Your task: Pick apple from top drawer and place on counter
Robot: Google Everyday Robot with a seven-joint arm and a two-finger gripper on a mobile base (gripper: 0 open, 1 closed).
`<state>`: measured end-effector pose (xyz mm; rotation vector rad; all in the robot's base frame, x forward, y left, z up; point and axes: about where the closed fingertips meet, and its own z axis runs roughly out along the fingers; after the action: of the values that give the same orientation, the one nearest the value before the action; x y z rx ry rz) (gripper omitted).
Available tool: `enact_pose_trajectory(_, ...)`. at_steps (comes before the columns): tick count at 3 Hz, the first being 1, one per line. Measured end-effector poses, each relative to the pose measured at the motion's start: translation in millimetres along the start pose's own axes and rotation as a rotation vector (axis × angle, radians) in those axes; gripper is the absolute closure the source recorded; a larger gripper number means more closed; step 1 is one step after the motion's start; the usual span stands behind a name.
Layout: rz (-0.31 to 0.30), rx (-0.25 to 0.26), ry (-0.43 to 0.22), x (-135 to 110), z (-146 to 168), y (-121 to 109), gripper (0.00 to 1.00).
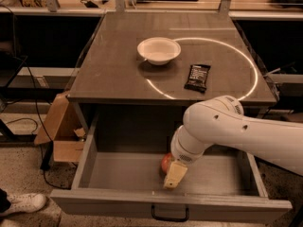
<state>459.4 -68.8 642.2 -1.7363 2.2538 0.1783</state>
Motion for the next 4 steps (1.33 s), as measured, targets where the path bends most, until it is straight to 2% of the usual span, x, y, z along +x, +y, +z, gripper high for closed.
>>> enact_pose_trajectory(2,-0.018,-0.006,-0.01,-6.5,12.0,-2.2,0.0)
enact_pose_trajectory(3,-0.021,-0.014,0.005,9.5,34.4,-3.6,0.0)
enact_pose_trajectory(4,-0.021,-0.014,0.005,9.6,34.4,-3.6,0.0)
